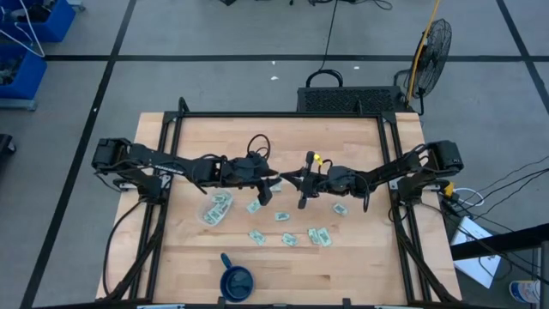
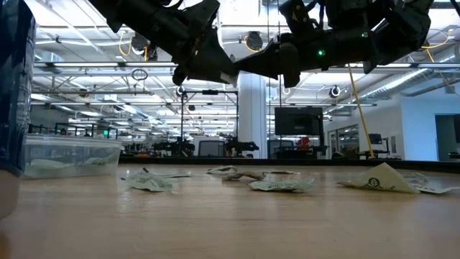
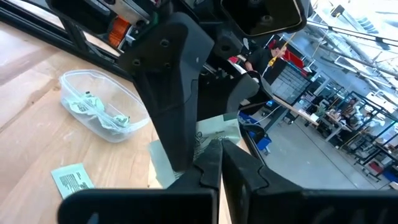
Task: Pick and place Stevia / Truvia into bins
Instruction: Put the stevia packet into the transparent container
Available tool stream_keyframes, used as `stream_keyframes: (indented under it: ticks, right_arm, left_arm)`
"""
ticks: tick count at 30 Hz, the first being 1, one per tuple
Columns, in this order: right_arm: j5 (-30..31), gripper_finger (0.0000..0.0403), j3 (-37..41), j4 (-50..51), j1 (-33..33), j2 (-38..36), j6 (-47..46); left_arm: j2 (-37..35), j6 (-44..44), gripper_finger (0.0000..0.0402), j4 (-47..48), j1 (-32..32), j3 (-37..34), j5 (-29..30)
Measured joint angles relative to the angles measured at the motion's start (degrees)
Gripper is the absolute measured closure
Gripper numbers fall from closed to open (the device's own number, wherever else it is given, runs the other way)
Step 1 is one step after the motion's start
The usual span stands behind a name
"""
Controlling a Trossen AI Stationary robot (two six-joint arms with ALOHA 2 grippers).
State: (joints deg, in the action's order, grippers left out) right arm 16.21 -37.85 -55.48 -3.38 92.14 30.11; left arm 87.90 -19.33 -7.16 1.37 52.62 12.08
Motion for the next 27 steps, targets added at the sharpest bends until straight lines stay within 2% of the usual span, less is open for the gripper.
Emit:
stream_keyframes:
  ticks: [7,9,15,21,27]
  right_arm:
    - [0.1,0.0401,0.0,0.0,0.0,0.0,-0.1]
    - [0.0,0.0397,0.0,0.0,0.0,0.0,0.6]
    - [0.0,0.0346,0.0,0.2,0.0,0.0,-2.0]
    - [0.1,0.0287,0.0,1.4,0.0,0.0,-3.8]
    - [0.3,0.0264,0.0,1.7,-0.5,0.0,-1.2]
  left_arm:
    - [0.0,-0.1,0.0373,0.1,0.0,0.0,0.0]
    - [0.0,-0.1,0.0390,0.1,0.0,0.0,0.0]
    - [0.0,-0.3,0.0375,0.1,0.0,0.0,0.1]
    - [-0.1,-0.3,0.0393,1.5,0.0,0.0,1.6]
    - [-2.7,-2.7,0.0394,12.5,0.3,0.1,3.0]
